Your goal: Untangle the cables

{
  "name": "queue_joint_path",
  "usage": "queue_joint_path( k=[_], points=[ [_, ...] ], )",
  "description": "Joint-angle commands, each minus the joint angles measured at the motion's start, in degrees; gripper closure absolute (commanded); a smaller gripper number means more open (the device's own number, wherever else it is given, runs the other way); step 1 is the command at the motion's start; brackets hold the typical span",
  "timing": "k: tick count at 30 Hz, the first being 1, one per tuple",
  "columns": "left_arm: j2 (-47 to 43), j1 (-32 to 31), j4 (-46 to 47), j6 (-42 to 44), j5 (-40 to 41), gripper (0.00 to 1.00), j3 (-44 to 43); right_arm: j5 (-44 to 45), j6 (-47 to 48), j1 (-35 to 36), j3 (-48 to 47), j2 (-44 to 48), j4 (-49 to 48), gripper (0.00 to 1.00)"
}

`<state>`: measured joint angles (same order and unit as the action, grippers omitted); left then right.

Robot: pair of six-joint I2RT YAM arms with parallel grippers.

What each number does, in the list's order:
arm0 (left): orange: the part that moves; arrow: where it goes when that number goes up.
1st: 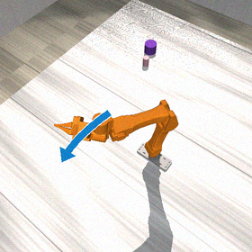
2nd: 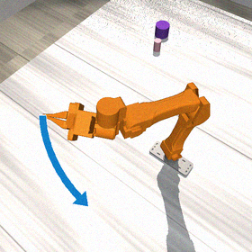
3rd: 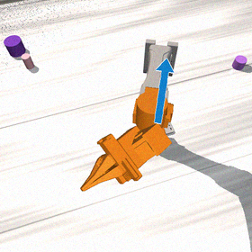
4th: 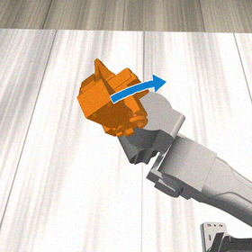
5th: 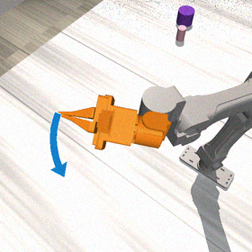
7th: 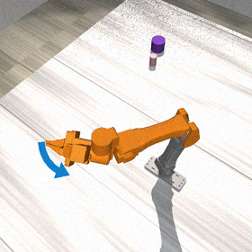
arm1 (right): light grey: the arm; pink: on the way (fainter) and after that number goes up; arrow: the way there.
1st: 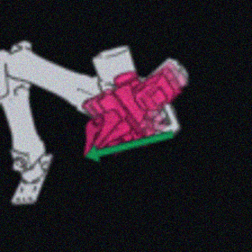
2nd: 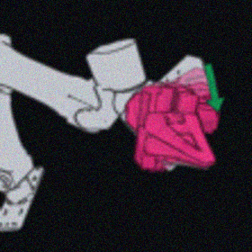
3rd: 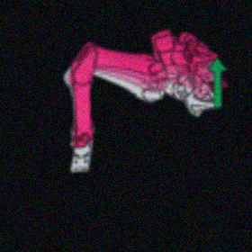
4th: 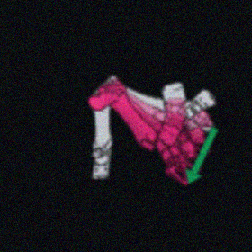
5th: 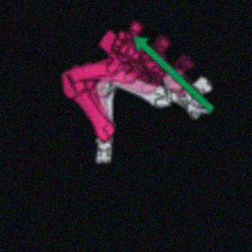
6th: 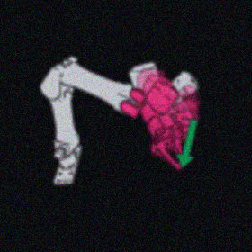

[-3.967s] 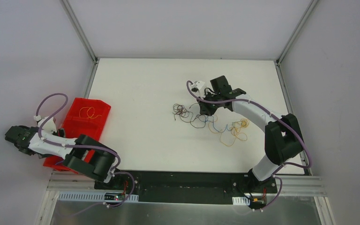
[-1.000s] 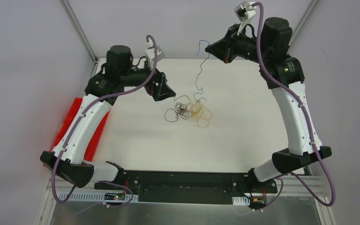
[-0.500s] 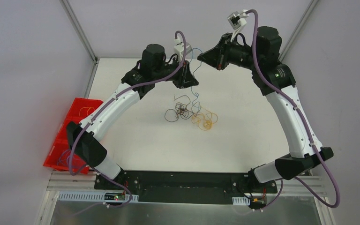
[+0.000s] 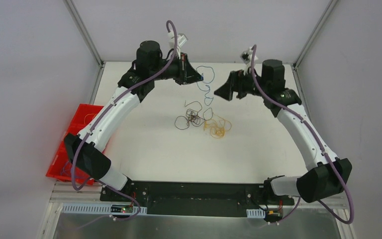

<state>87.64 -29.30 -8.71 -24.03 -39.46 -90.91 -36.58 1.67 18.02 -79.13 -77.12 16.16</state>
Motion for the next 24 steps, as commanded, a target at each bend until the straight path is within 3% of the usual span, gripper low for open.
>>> queue_joint_path(
  k=[1,6,8,10,13,17,21,24],
  points=[
    [-3.4,1.9,-0.8,0.3,-4.5,1.0,-5.1,-1.2,7.7,2.1,8.4,8.5,-7.3,0.11],
    [-7.1,9.9,-14.4,5.5,-7.5,1.0,-4.0,1.5,10.0,2.2,10.1,10.7,-3.3,0.09],
    [-6.7,14.8,-29.8,12.7,-9.2,1.0,-6.7,1.3,10.6,2.0,10.1,11.3,-0.8,0.09],
    [-5.3,17.6,-48.0,25.7,-1.4,1.0,-11.9,1.1,10.9,2.0,10.4,11.9,0.9,0.09],
    [-5.7,22.1,-64.2,38.9,11.9,1.0,-13.0,0.5,11.1,2.1,11.0,12.5,2.2,0.09],
    [-11.5,28.7,-73.6,45.4,19.5,1.0,-10.0,-0.6,10.3,2.1,10.7,12.0,3.3,0.09],
    [-16.5,38.6,-80.8,53.9,21.7,1.0,-7.3,-1.7,9.5,2.5,9.9,11.1,4.3,0.09],
    [-19.1,47.3,-87.0,65.1,20.8,1.0,-6.2,-2.1,9.2,2.8,10.0,11.1,4.9,0.09]
  ],
)
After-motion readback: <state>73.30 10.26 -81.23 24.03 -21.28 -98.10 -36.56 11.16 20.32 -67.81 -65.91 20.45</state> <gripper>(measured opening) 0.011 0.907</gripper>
